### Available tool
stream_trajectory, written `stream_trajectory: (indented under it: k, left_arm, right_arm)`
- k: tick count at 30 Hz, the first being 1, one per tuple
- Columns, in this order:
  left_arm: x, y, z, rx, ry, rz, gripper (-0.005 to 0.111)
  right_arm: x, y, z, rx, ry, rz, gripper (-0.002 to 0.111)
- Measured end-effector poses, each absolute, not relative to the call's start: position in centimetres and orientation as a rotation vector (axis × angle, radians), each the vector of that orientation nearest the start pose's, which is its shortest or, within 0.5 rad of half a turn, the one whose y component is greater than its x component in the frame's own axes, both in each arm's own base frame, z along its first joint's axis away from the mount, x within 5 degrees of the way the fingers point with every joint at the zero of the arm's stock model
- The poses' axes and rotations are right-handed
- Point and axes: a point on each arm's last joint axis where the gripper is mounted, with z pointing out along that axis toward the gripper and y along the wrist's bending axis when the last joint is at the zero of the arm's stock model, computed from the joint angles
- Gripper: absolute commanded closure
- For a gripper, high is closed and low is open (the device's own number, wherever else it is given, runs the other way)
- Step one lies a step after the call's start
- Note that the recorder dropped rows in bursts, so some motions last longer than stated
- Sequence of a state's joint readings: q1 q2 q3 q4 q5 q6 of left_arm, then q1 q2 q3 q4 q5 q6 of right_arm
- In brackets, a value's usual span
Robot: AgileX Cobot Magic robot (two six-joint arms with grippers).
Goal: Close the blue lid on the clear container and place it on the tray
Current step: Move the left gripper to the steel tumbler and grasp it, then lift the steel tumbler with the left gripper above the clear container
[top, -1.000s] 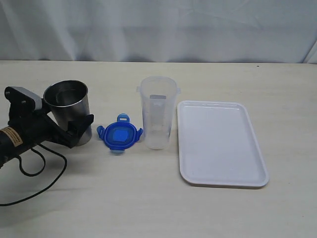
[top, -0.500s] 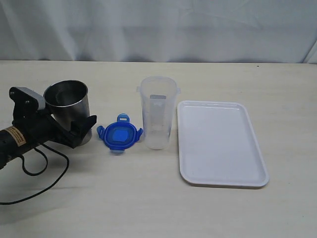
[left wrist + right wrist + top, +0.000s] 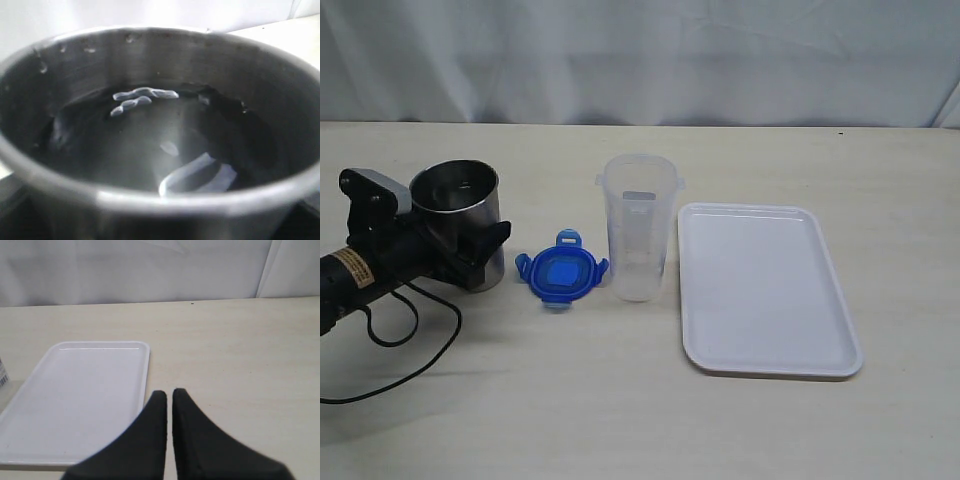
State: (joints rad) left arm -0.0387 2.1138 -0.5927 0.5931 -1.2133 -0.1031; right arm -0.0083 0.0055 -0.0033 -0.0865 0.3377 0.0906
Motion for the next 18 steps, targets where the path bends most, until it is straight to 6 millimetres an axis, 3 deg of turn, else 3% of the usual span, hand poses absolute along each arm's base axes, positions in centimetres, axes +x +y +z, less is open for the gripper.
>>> stream_trajectory:
  k: [6, 18]
  left_arm:
    - [30.57, -6.19, 7.73, 0.550, 1.758, -0.478, 0.107]
    - [30.59, -6.45, 7.79, 0.583, 1.748, -0.501, 0.107]
  right_arm:
    - [5.38, -0.31, 18.36, 0.036, 1.823, -0.026, 0.104]
    - [5.38, -0.31, 18.36, 0.036, 1.823, -0.026, 0.104]
